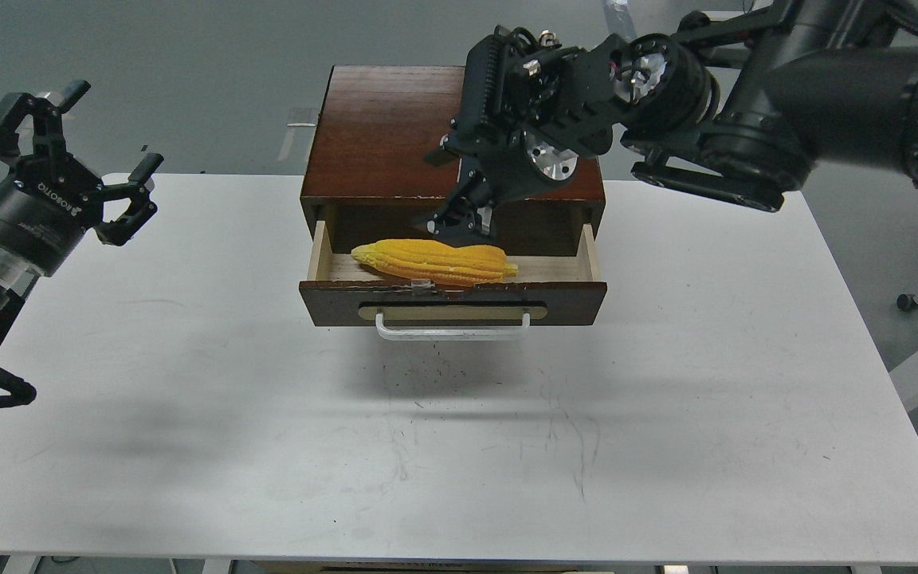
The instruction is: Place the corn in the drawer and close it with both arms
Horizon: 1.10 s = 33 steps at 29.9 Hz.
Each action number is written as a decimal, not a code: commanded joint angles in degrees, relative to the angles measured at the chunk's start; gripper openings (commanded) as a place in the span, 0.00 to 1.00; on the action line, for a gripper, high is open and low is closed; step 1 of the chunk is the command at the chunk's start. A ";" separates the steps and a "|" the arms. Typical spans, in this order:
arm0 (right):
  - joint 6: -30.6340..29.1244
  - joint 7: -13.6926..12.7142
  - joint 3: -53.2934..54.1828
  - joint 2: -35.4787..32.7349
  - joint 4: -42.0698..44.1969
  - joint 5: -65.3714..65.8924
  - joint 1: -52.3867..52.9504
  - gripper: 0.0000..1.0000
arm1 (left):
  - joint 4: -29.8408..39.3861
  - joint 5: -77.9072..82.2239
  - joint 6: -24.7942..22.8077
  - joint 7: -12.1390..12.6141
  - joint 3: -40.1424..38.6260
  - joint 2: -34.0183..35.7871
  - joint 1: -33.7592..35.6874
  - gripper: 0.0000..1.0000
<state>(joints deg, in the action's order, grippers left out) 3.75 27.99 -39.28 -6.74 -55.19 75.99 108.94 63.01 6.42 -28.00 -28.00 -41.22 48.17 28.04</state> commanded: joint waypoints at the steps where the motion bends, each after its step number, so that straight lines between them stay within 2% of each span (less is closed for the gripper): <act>1: -0.15 0.01 2.97 -4.58 -0.09 -11.26 1.71 0.95 | 0.00 0.00 0.00 0.00 -0.09 -0.01 0.00 1.00; 5: -0.23 0.01 8.76 -12.14 -0.09 -24.46 0.14 0.98 | 0.00 0.00 0.00 0.00 -0.09 -0.10 0.00 1.00; 8: -0.15 0.01 14.21 -17.59 -0.18 -32.90 -4.95 0.99 | 0.00 0.00 0.00 0.00 0.00 -0.19 0.00 1.00; 12: -0.06 0.01 30.87 -26.81 -0.18 -43.97 -19.85 0.99 | 0.00 0.09 0.00 0.00 0.00 -0.54 0.09 1.00; 15: 0.20 0.01 41.77 -29.28 0.43 -46.54 -31.45 0.99 | 0.00 0.09 0.00 0.00 0.00 -1.15 0.09 1.00; 20: 0.38 0.01 61.21 -29.38 0.79 -48.56 -53.08 0.99 | -0.08 0.44 0.00 0.00 0.00 -2.03 0.09 1.00; 24: 0.38 0.01 68.88 -27.72 1.22 -54.96 -63.65 0.99 | 0.00 1.67 0.00 0.00 0.09 -2.12 0.09 1.00; 30: -0.76 0.01 70.21 -23.67 5.35 -65.26 -69.30 1.00 | 0.00 4.03 0.00 0.00 0.44 -1.86 0.70 1.00; 33: -4.71 0.01 70.30 -22.44 6.23 -68.43 -71.14 1.00 | 0.00 7.64 0.00 0.00 0.35 -1.33 1.93 1.00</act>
<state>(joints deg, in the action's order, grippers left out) 2.03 27.99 30.99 -30.28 -49.83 10.30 39.40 62.99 11.27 -28.00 -28.00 -40.82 46.41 29.05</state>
